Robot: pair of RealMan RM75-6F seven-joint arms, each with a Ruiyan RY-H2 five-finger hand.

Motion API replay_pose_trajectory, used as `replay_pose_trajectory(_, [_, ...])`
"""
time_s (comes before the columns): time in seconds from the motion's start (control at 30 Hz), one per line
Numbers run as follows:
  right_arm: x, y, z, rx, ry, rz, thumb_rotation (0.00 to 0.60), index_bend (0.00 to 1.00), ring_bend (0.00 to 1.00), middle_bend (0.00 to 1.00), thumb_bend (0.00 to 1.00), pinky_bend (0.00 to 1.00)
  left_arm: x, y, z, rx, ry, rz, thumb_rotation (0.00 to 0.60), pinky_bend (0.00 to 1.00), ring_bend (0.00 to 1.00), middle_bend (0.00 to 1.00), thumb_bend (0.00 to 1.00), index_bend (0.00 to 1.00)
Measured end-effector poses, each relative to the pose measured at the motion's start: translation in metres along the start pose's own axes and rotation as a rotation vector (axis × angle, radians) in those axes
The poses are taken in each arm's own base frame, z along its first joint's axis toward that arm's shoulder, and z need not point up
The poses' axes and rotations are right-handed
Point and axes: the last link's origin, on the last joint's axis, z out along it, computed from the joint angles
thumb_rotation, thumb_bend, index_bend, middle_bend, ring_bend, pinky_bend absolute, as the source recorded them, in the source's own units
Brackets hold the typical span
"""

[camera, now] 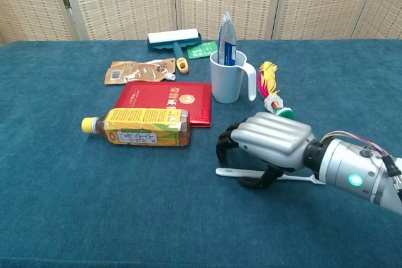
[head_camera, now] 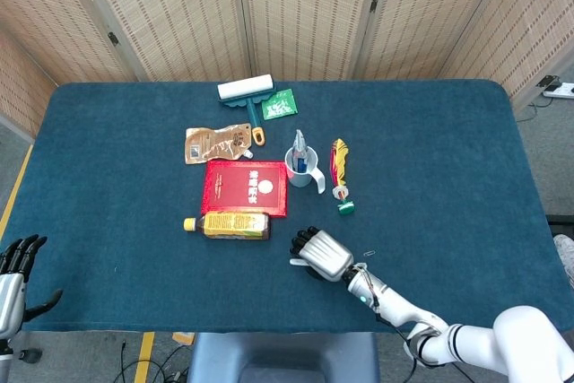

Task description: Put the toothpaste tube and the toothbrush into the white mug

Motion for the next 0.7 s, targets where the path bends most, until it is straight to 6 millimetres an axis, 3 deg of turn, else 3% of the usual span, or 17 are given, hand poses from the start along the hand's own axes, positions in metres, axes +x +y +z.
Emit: replay_pose_trajectory(0.7, [0.0049, -0.0002, -0.004, 0.001, 0.062, 0.033, 0.6, 0.61, 0.24, 0.36, 0.34, 0.31, -0.0003, -0.0011, -0.0003, -0.001, 0.005, -0.004, 0.6, 0.2, 0.12, 0.15, 0.24, 0.15])
